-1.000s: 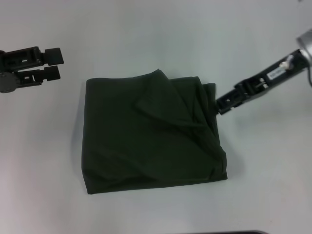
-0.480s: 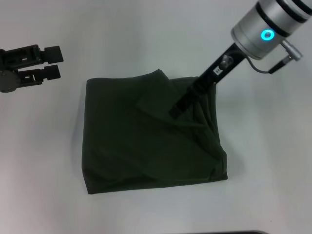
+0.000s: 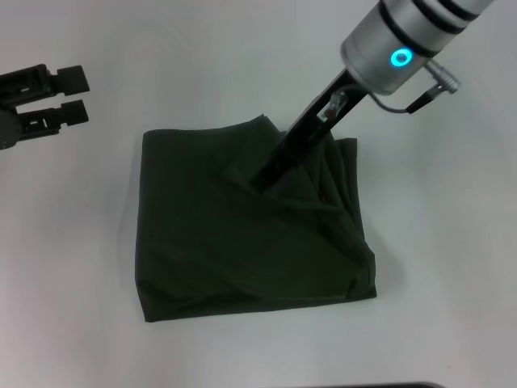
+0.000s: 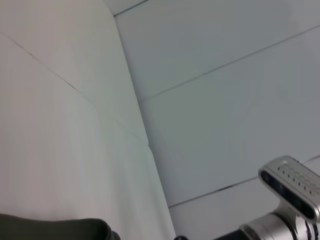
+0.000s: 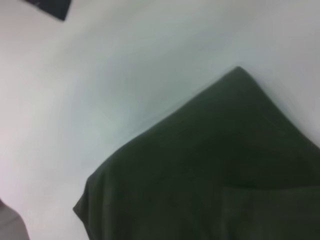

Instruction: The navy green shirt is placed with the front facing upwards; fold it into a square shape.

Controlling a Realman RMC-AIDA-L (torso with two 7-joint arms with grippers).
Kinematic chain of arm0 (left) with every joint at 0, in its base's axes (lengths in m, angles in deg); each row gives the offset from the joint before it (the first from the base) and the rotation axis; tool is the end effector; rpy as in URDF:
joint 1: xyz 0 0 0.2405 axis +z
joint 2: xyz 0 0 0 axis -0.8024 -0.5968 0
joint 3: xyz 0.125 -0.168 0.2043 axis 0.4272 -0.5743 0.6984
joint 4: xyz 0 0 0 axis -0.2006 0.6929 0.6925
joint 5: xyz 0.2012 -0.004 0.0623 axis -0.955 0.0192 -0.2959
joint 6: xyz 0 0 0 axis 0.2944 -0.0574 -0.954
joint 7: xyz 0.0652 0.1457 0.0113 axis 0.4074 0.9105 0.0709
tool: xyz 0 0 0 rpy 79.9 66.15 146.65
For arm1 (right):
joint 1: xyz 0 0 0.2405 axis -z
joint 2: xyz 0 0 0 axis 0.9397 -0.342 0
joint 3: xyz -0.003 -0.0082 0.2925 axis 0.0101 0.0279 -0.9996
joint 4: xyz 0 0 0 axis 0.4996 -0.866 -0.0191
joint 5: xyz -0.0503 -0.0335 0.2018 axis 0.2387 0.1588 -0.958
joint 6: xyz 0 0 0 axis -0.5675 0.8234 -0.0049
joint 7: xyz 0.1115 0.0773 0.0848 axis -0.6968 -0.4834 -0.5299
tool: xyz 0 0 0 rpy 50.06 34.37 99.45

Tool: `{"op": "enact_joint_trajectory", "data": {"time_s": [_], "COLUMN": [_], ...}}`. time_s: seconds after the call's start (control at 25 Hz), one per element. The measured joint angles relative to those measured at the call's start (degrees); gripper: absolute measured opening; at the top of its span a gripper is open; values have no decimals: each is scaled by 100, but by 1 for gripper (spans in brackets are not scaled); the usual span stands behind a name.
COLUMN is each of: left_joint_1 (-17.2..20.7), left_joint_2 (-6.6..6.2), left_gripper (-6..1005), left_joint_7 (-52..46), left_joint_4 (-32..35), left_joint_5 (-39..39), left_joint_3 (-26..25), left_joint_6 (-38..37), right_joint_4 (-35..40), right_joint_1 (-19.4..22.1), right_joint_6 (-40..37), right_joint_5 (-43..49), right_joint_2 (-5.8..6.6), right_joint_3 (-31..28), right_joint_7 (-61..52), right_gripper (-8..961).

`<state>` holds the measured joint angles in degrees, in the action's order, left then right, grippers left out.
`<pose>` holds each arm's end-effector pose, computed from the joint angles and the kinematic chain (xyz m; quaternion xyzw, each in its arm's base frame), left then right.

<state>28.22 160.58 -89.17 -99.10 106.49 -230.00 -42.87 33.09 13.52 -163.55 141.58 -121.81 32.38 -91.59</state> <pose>-0.3009 0.3139 0.0619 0.7242 0.6025 0.3351 0.0164 0.1340 0.4047 -0.0899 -0.9415 0.3116 -0.1281 0.0091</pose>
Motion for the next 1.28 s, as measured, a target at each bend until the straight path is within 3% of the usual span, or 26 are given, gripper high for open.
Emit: {"op": "enact_joint_trajectory", "data": {"time_s": [0.64,1.28], "left_joint_1": [-34,-103], "left_joint_2": [-21,-28], "left_gripper": [808,809], "left_joint_7": [51,60], "left_joint_4": [144,309], "left_joint_5": [0,0], "left_joint_3": [-76,-31], "left_joint_6": [66,152], "right_joint_4": [-200,-314], "right_joint_1": [85,127], "right_joint_6": [715,879], "right_joint_5": [-131,11], "right_joint_2": [-19,-9], "right_joint_3": [1161,1296], "right_joint_7": [-266,-405], "right_gripper": [711,714]}}
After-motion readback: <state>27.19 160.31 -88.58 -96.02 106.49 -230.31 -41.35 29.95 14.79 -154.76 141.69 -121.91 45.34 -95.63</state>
